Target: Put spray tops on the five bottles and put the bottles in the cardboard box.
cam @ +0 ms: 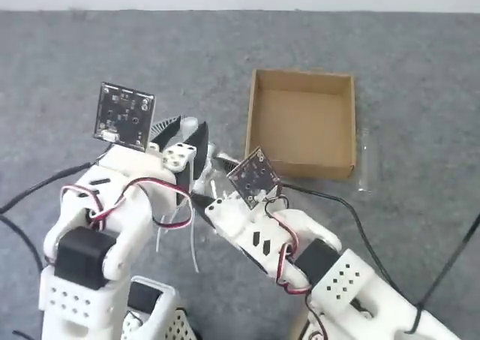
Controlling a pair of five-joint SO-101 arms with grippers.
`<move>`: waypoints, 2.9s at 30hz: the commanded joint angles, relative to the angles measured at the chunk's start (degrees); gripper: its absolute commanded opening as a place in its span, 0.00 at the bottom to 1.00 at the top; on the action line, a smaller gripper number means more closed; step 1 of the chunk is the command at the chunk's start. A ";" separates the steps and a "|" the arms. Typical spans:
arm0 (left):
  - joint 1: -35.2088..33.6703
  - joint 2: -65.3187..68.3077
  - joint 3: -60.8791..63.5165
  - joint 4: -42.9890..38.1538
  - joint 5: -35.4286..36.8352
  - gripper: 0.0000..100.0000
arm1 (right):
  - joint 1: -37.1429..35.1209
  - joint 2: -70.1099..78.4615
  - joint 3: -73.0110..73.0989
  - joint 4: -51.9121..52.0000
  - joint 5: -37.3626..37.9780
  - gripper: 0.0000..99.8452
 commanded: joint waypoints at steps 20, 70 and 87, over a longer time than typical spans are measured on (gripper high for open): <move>-6.59 -0.09 5.23 -5.63 -4.66 0.10 | 0.84 -2.42 -0.53 -1.27 -0.70 0.01; -8.62 -33.58 35.12 -11.69 -3.96 0.16 | 10.95 -1.80 0.09 -0.75 -0.62 0.01; -8.62 -33.58 35.12 -11.69 -3.87 0.16 | 10.95 -1.80 0.18 -0.75 -0.62 0.01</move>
